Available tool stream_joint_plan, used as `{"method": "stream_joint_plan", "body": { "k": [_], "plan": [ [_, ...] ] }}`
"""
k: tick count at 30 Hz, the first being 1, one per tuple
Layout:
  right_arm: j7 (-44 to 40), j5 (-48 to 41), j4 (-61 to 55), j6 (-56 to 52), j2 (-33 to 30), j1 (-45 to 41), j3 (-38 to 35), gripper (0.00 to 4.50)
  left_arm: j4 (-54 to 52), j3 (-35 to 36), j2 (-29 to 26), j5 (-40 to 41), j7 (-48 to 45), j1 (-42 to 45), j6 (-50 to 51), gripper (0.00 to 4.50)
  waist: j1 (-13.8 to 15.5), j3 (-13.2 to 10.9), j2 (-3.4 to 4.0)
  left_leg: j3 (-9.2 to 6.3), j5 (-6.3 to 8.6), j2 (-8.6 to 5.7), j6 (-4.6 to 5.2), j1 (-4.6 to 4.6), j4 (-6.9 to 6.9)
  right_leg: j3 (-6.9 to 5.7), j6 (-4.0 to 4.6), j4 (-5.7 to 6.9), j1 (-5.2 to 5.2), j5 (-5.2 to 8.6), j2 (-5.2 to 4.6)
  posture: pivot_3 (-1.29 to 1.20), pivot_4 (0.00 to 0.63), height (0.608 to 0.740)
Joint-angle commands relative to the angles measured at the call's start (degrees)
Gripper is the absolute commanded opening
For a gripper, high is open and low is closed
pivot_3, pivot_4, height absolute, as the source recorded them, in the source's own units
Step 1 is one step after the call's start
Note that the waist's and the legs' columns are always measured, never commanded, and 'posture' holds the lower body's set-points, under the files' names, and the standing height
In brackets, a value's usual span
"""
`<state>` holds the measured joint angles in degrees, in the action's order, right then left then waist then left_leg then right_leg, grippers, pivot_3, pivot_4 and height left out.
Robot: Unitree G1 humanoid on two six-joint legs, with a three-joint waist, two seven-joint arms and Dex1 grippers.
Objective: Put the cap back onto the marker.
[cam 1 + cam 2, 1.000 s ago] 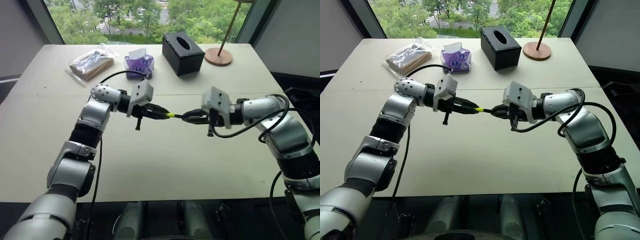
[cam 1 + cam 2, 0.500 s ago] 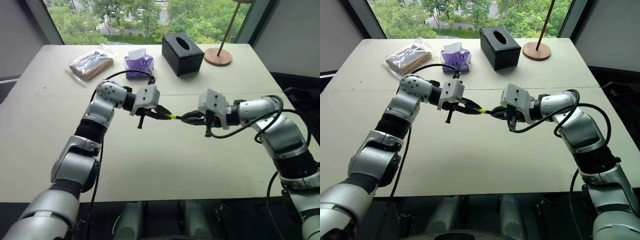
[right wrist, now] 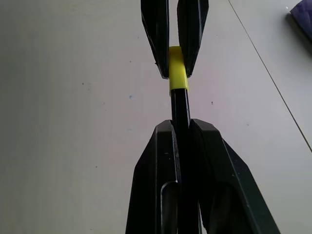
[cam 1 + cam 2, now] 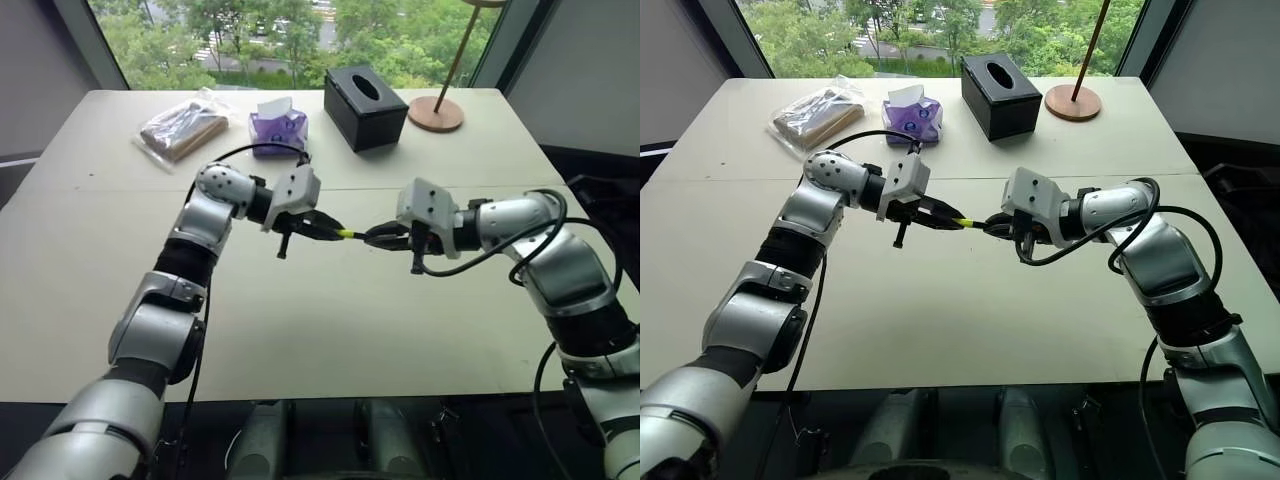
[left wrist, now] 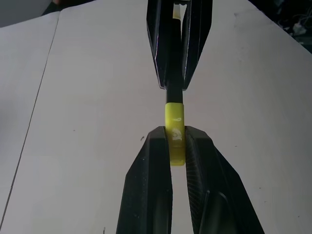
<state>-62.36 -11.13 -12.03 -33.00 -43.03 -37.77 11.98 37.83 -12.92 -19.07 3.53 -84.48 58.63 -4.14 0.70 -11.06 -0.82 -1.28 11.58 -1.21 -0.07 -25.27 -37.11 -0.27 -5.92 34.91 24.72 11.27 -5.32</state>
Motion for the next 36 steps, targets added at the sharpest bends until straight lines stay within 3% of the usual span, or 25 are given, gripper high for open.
{"method": "stream_joint_plan", "body": {
  "k": [1, 6, 7, 11, 16, 22, 28, 35, 36],
  "plan": [
    [-0.4, -0.3, -2.3, 2.3, -0.4, 0.6, -0.7, 0.00, 0.7, -1.3, 0.9, -0.9, 0.6, 2.5, -1.4, 1.69, 0.1, 0.0, 0.00, 0.00, 0.00, -0.01, 0.00, -0.01, -0.01, 0.00, 0.00, 0.00, 0.00, 0.00, 0.00, 0.00, 0.150, 0.740],
    [0.2, -0.2, -1.6, 2.7, -4.1, 4.9, -3.1, 0.00, 4.5, 1.2, -1.5, -1.4, 6.0, 4.7, -3.4, 4.30, -0.1, 0.0, 0.00, 0.00, 0.00, -0.01, 0.00, -0.03, -0.02, 0.00, -0.01, 0.04, 0.04, 0.01, -0.01, 0.00, 0.150, 0.740],
    [0.9, -0.3, -1.7, 2.4, -4.6, 5.7, -3.8, 0.00, 4.9, 1.9, -2.0, -1.2, 7.1, 5.1, -2.8, 4.46, -0.2, 0.0, 0.00, 0.01, 0.00, -0.01, 0.00, -0.03, -0.02, 0.00, -0.01, 0.07, 0.07, 0.01, -0.01, 0.00, 0.150, 0.740],
    [9.4, 2.1, -0.2, 0.4, -4.0, 9.9, -8.0, 0.00, 1.9, 8.1, -3.8, 3.8, 12.0, 3.9, 5.1, 4.46, -0.1, 0.0, 0.00, 0.00, 0.00, 0.02, 0.00, -0.03, -0.03, 0.01, -0.02, 0.13, 0.09, 0.01, 0.00, 0.00, 0.150, 0.740],
    [22.8, 0.1, -2.6, -11.2, 4.2, 13.5, -15.0, 0.00, -11.2, 15.3, -5.9, 8.7, 23.0, -4.7, 20.7, 4.46, -0.4, 0.0, 0.00, -0.02, 0.00, 0.06, 0.00, 0.01, 0.01, 0.02, -0.05, 0.20, 0.09, 0.00, 0.00, 0.00, 0.150, 0.740],
    [40.6, 2.7, -3.4, -23.6, 16.6, 14.1, -20.4, 0.00, -26.7, 24.4, -2.7, 8.6, 48.9, -16.5, 35.5, 4.46, -0.3, 0.0, 0.00, -0.26, -0.01, 0.06, -0.02, 0.03, -0.02, 0.02, -0.21, 0.31, 0.09, -0.11, 0.02, 0.00, 0.150, 0.740],
    [49.2, 3.9, -1.9, -24.3, 22.2, 14.3, -23.1, 0.00, -42.4, 22.2, -1.7, 7.8, 55.8, -31.0, 42.5, 4.46, 0.0, 0.0, 0.01, -0.19, -0.01, 0.02, -0.04, 0.08, 0.03, 0.04, -0.02, 0.25, 0.01, 0.00, 0.01, 0.00, 0.150, 0.740],
    [50.3, 3.9, 0.0, -23.4, 21.5, 13.2, -21.8, 0.00, -46.4, 21.4, 0.9, 6.4, 62.3, -39.6, 40.0, 4.46, -0.1, 0.0, 0.04, -0.12, -0.01, 0.05, -0.07, 0.17, 0.07, 0.03, 0.04, 0.22, -0.03, 0.02, 0.03, 0.00, 0.150, 0.740],
    [50.3, 3.8, 0.1, -23.5, 21.6, 13.1, -22.0, 0.46, -46.5, 21.3, 1.2, 6.7, 62.7, -39.8, 40.0, 4.50, -0.1, 0.0, 0.04, -0.12, -0.01, 0.05, -0.07, 0.17, 0.07, 0.03, 0.04, 0.22, -0.03, 0.02, 0.03, 0.00, 0.150, 0.740]
  ]
}}
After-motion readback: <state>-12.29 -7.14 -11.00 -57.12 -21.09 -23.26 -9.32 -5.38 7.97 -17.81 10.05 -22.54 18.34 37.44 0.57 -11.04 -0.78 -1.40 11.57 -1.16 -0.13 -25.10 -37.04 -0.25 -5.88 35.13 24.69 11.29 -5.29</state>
